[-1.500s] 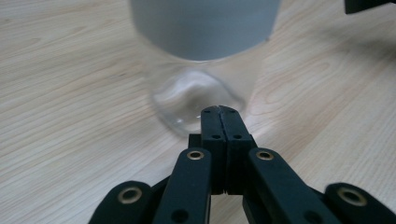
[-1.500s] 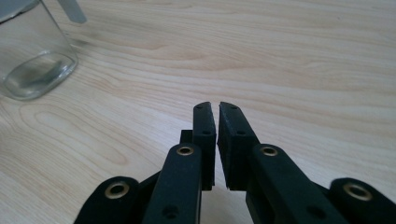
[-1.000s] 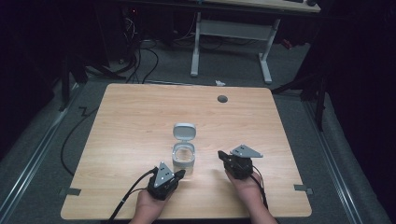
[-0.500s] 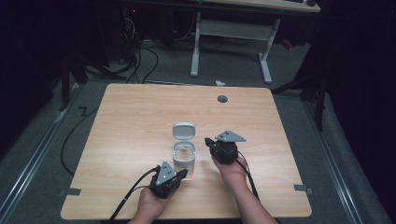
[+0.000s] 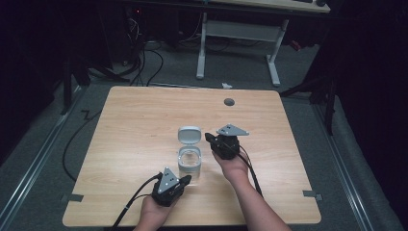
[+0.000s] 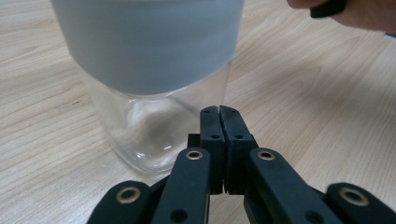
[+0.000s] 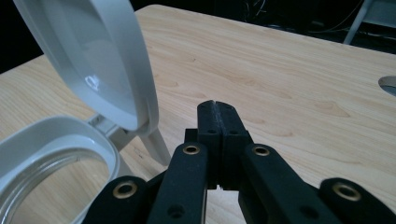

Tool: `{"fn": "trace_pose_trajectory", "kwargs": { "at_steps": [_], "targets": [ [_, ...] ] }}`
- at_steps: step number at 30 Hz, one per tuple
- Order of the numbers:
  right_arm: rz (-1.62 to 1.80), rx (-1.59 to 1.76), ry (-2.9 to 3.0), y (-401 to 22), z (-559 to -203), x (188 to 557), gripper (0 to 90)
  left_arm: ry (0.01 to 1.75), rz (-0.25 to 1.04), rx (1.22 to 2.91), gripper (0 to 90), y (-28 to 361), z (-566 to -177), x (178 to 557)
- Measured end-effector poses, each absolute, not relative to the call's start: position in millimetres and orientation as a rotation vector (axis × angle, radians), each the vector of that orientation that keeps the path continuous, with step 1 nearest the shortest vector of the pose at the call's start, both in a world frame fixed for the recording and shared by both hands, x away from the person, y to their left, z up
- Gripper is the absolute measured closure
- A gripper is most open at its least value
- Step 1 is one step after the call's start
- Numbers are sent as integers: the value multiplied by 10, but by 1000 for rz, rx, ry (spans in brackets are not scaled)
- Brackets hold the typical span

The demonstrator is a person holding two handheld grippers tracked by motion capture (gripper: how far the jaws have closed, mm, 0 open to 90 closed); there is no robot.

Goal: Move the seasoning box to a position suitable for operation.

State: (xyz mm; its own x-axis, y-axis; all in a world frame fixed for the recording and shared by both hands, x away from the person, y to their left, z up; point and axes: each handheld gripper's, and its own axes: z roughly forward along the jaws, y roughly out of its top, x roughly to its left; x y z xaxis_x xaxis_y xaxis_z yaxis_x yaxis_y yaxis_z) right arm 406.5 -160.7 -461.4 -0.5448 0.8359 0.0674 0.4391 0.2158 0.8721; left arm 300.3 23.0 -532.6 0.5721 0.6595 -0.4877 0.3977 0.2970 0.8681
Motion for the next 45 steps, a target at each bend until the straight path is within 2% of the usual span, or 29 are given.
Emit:
{"fn": "trace_pose_trajectory", "kwargs": {
  "at_steps": [17,38,45],
  "targets": [
    [1320,1130,2069,-1462,-4484,4116,900,1045,191,1307,900,251,-5318,3034],
    [1312,1101,2082,-1554,-4513,3828,900,1048,172,1291,900,278,-5294,3042],
    [1319,1101,2071,-1595,-4486,3801,900,1040,131,1296,900,344,-5225,3018]
  ]
}}
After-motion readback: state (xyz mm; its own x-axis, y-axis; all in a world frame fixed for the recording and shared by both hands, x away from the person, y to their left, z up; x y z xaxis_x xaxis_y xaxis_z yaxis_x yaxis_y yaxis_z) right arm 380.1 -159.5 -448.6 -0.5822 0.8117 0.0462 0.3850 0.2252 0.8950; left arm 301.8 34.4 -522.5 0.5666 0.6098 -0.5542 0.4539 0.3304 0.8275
